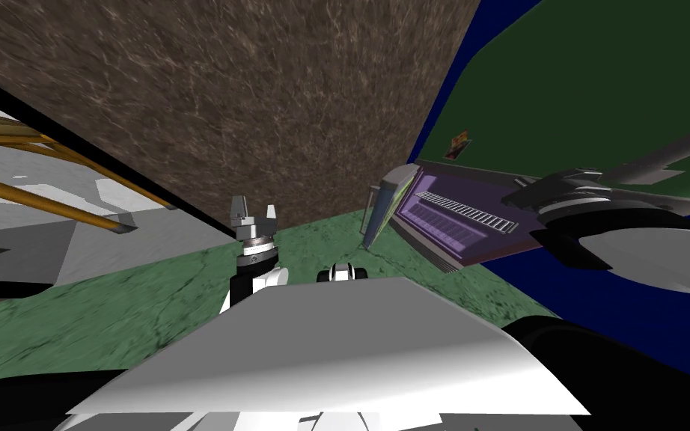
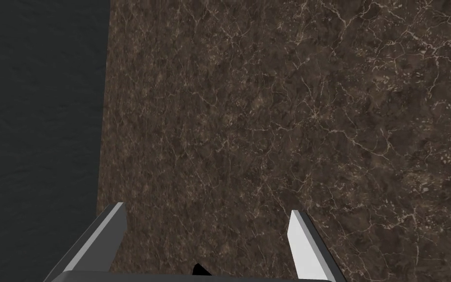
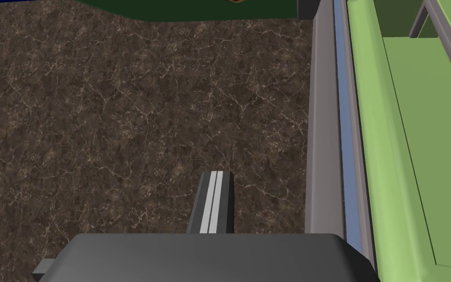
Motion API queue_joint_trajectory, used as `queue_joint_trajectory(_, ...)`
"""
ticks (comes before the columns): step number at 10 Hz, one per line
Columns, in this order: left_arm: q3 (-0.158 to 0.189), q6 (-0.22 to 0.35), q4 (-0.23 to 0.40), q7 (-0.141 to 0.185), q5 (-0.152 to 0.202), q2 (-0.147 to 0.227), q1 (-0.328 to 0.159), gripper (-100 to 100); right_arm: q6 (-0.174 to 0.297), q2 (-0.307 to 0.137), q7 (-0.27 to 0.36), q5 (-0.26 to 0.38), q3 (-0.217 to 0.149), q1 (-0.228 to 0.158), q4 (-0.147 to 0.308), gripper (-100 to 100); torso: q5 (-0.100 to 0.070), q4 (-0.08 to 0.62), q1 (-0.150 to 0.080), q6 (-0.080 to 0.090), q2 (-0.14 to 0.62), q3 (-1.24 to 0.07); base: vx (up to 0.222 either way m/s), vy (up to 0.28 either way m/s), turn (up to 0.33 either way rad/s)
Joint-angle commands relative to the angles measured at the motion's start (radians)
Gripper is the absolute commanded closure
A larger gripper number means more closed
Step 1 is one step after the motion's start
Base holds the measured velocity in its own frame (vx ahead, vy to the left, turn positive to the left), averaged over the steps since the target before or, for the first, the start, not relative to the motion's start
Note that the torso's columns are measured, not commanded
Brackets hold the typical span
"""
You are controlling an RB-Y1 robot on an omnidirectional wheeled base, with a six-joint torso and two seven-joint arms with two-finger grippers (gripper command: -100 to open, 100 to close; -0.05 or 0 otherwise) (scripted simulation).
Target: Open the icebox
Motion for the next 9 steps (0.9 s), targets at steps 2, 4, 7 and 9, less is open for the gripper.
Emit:
queue_joint_trajectory(2,0.000,0.000,0.000,0.000,0.000,0.000,0.000,0,-0.019,-0.022,-0.011,-0.007,-0.019,0.010,-0.015,-100,-0.004,0.003,-0.015,0.001,0.010,0.006,-0.078,-0.167,-0.015)
queue_joint_trajectory(4,0.001,0.000,0.000,0.000,0.000,0.001,-0.001,0,-0.033,-0.040,-0.020,-0.012,-0.034,0.017,-0.027,-100,-0.003,0.002,-0.006,0.001,0.003,0.003,-0.059,-0.199,-0.013)
queue_joint_trajectory(7,0.001,0.000,0.000,0.000,0.000,0.001,0.000,0,-0.057,-0.068,-0.035,-0.021,-0.058,0.029,-0.045,-100,0.000,0.000,0.002,0.001,-0.001,-0.001,-0.067,-0.224,-0.014)
queue_joint_trajectory(9,0.001,0.000,0.000,0.000,0.000,0.001,0.000,0,-0.073,-0.086,-0.046,-0.027,-0.074,0.037,-0.056,-100,0.000,0.000,0.000,0.001,-0.001,0.000,-0.067,-0.238,-0.014)
